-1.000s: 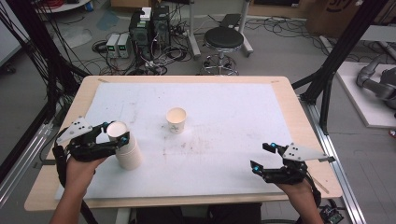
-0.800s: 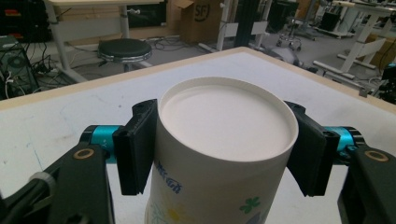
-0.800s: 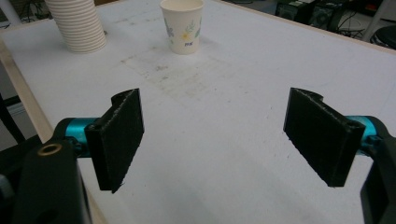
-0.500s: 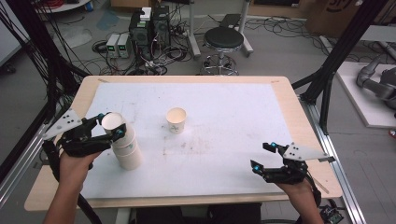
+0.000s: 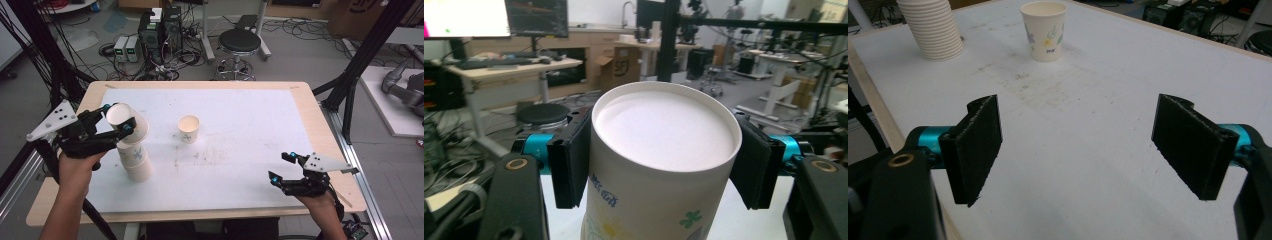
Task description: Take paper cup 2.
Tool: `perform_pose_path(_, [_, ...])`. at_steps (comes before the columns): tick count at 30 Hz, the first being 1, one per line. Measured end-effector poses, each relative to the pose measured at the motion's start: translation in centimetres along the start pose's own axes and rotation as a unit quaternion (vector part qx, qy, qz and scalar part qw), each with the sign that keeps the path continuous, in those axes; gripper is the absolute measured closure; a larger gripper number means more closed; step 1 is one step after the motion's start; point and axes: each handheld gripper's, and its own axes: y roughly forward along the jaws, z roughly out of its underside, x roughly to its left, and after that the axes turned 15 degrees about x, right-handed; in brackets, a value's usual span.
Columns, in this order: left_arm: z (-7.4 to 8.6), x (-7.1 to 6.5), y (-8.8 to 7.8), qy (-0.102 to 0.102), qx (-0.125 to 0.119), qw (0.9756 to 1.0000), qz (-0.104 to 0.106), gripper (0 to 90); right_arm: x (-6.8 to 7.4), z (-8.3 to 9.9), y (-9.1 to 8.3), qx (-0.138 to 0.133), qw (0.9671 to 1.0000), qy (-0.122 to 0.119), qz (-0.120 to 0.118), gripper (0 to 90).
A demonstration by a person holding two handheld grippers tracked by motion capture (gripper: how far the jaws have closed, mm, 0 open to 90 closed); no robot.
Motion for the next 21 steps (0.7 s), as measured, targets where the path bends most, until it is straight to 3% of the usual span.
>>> perform_pose_path(8, [-0.3, -2.1, 3.6, 0.013, 0.018, 0.9986, 0.048, 34.1, 0.0, -0.2, 0.2, -0.004, 1.0, -0.005, -0.005, 20.6])
perform_pose_path(16, [-0.1, -3.7, 7.4, 0.021, 0.034, 0.9953, 0.088, 34.2, 0.1, -0.6, 0.2, -0.008, 0.9999, -0.008, -0.008, 20.6])
perform_pose_path(21, [0.3, -4.4, 9.3, 0.027, 0.048, 0.9931, 0.103, 34.1, 0.0, -0.4, 0.4, -0.004, 0.9999, -0.006, -0.009, 20.6])
